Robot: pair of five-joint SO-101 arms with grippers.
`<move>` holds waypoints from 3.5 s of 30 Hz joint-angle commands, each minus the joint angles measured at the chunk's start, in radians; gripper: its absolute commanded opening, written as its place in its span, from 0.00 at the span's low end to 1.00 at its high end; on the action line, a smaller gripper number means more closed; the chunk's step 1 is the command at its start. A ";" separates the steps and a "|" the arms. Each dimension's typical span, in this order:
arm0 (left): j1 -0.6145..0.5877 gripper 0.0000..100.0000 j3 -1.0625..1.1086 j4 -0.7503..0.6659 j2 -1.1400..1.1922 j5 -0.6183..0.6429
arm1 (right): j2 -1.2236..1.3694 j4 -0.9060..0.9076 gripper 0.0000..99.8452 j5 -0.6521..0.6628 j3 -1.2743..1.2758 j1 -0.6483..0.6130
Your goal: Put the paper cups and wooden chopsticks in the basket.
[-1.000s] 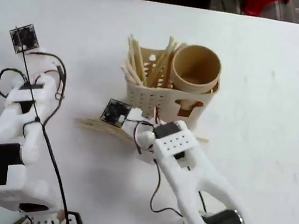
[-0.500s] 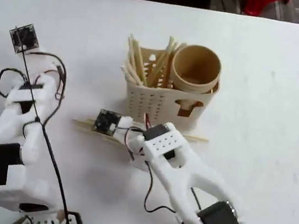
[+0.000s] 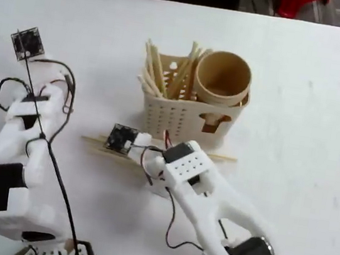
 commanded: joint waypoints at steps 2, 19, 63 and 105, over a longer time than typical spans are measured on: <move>0.015 0.05 -0.057 -0.023 -0.005 -0.012 | -0.074 0.019 0.08 -0.011 0.015 -0.012; 0.015 0.05 -0.057 -0.023 -0.005 -0.012 | 0.180 -0.096 0.15 -0.011 0.020 -0.019; 0.015 0.05 -0.057 -0.021 -0.005 -0.012 | -0.621 -0.776 0.02 -0.419 -0.193 0.030; 0.015 0.05 -0.057 -0.023 -0.004 -0.012 | -0.647 -0.170 0.09 -0.568 -0.276 0.165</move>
